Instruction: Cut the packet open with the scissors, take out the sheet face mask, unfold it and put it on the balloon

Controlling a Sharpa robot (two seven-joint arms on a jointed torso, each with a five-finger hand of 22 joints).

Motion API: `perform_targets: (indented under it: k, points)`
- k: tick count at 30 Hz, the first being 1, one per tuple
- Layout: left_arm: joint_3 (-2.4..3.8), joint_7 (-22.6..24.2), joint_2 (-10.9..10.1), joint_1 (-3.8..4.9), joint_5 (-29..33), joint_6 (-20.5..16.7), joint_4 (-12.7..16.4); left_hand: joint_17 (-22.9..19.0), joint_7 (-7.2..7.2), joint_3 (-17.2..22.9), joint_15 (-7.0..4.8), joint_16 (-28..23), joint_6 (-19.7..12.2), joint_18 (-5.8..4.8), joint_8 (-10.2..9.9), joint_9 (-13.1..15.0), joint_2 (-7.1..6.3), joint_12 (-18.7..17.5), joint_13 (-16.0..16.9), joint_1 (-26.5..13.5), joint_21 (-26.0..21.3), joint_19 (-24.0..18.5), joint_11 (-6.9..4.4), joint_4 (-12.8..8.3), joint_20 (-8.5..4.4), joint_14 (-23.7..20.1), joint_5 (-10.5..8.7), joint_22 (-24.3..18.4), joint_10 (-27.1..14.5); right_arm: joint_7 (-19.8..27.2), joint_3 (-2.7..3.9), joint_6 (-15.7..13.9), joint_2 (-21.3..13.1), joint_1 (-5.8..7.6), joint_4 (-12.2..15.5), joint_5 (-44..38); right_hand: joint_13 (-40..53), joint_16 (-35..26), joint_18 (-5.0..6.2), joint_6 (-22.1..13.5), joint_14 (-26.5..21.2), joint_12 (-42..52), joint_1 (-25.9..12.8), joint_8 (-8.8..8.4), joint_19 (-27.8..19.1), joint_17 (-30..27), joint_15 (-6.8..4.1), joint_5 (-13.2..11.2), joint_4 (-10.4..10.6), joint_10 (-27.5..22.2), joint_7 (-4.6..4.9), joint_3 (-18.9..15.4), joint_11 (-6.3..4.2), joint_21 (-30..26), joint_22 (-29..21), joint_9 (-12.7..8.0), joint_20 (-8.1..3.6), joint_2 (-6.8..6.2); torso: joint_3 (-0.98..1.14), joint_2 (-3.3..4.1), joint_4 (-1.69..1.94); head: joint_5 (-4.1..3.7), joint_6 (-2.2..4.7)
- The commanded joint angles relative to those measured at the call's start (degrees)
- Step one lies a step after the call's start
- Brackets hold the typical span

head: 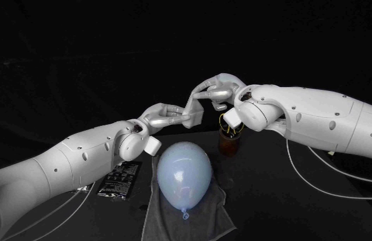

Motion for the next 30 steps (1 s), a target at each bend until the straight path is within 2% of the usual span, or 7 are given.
perform_targets:
  k: [1,5,9,10,13,18,30]
  points:
    - [0.07,0.8,0.24,0.07,-1.03,2.15,0.09,-0.1,-0.11,0.79,-0.41,-0.13,1.07,-1.06,0.46,0.14,0.61,0.39,0.08,1.39,-0.31,0.24,-0.15,-0.86,0.02,0.67,0.11,0.09,0.73,0.25,0.05,0.09,0.03,0.02,0.15,-0.65,9.46,0.22,0.3,0.44,6.08,0.19,-0.52,0.34,0.21,15.05,-0.36,0.15,0.09,2.21,0.14,0.37,-0.26,0.03,10.47,0.06,-0.18,-0.01,0.01,-0.01,0.02,-0.07,-0.01]
    - [0.07,0.57,0.32,0.07,-1.28,1.93,0.0,-0.05,-0.46,3.03,-0.68,0.38,3.05,-0.9,1.16,0.27,1.85,0.96,0.14,2.81,0.15,1.95,0.3,-1.73,-0.01,2.0,0.12,0.35,2.49,0.27,0.05,-0.01,-0.01,0.01,0.09,-0.67,9.46,0.22,0.3,0.44,6.08,0.19,-0.52,0.34,0.21,15.05,-0.36,0.15,0.09,2.21,0.14,0.37,-0.26,0.03,10.47,0.06,-0.18,-0.01,0.02,-0.01,0.02,-0.06,-0.05]
    - [0.07,0.47,0.31,0.07,-1.37,1.58,-0.07,0.14,0.31,6.55,-1.58,1.26,6.74,-0.48,2.68,0.77,2.78,2.09,0.26,3.28,1.11,5.26,-1.02,-2.17,-0.07,3.83,0.13,0.8,6.15,0.28,0.05,-0.13,-0.07,0.01,-0.13,-0.68,9.46,0.22,0.3,0.44,6.08,0.19,-0.52,0.34,0.21,15.05,-0.36,0.15,0.09,2.21,0.14,0.37,-0.26,0.03,10.47,0.06,-0.18,-0.01,0.02,-0.03,0.03,-0.06,-0.05]
    - [0.07,0.44,0.28,0.07,-1.39,1.49,-0.09,0.42,0.2,8.15,-2.33,2.12,8.96,-0.13,3.83,1.28,3.45,3.11,0.54,3.66,2.23,9.02,-1.93,-2.64,-0.14,5.31,0.11,1.33,8.68,0.28,0.05,-0.16,-0.1,0.01,-0.2,-0.69,9.46,0.22,0.3,0.44,6.08,0.19,-0.52,0.34,0.21,15.05,-0.36,0.15,0.09,2.21,0.14,0.37,-0.26,0.03,10.47,0.06,-0.18,-0.01,0.01,-0.01,0.03,-0.07,-0.04]
    - [0.07,0.35,0.19,0.07,-1.4,1.24,-0.15,0.98,-0.21,10.49,-3.14,3.66,10.78,0.92,4.94,1.94,4.27,3.79,0.64,2.96,4.62,16.0,-2.76,-3.23,-0.21,7.36,0.1,2.35,11.06,0.26,0.05,-0.18,-0.19,0.01,-0.36,-0.74,9.44,0.22,0.3,0.34,6.08,0.15,-0.8,0.59,0.22,15.05,-0.34,0.15,-0.17,2.2,0.16,0.74,-0.24,0.01,10.48,0.1,-0.17,-0.09,0.01,-0.01,0.0,-0.11,-0.03]
    - [0.07,0.32,0.04,0.07,-1.37,0.74,-0.2,1.51,-0.61,12.26,-3.83,5.03,11.49,1.8,5.79,2.58,5.38,4.26,0.81,2.31,5.74,17.77,-3.33,-3.79,-0.31,8.72,0.11,2.75,12.62,0.03,0.05,0.0,-0.52,0.01,-0.43,-0.97,9.44,0.22,0.3,0.34,6.08,0.15,-0.8,0.59,0.22,15.05,-0.34,0.15,-0.17,2.2,0.16,0.74,-0.24,0.01,10.48,0.1,-0.17,-0.09,-0.01,-0.03,0.03,-0.1,-0.05]
    - [0.07,0.43,-0.23,0.09,-1.87,0.43,-0.01,1.69,-0.68,13.18,-4.0,5.52,11.52,2.22,6.17,2.93,5.37,4.31,0.83,1.78,6.29,18.44,-3.45,-4.31,-0.33,8.88,0.12,2.95,13.01,-2.97,-0.1,3.79,-1.46,-0.45,-0.34,-4.21,5.92,0.22,1.07,-1.54,6.08,-4.53,-2.27,0.47,-1.57,15.05,-0.11,0.13,-0.31,-0.58,0.44,0.42,0.04,-3.94,9.38,-0.05,0.0,-0.86,0.01,-0.04,0.04,0.05,-0.09]
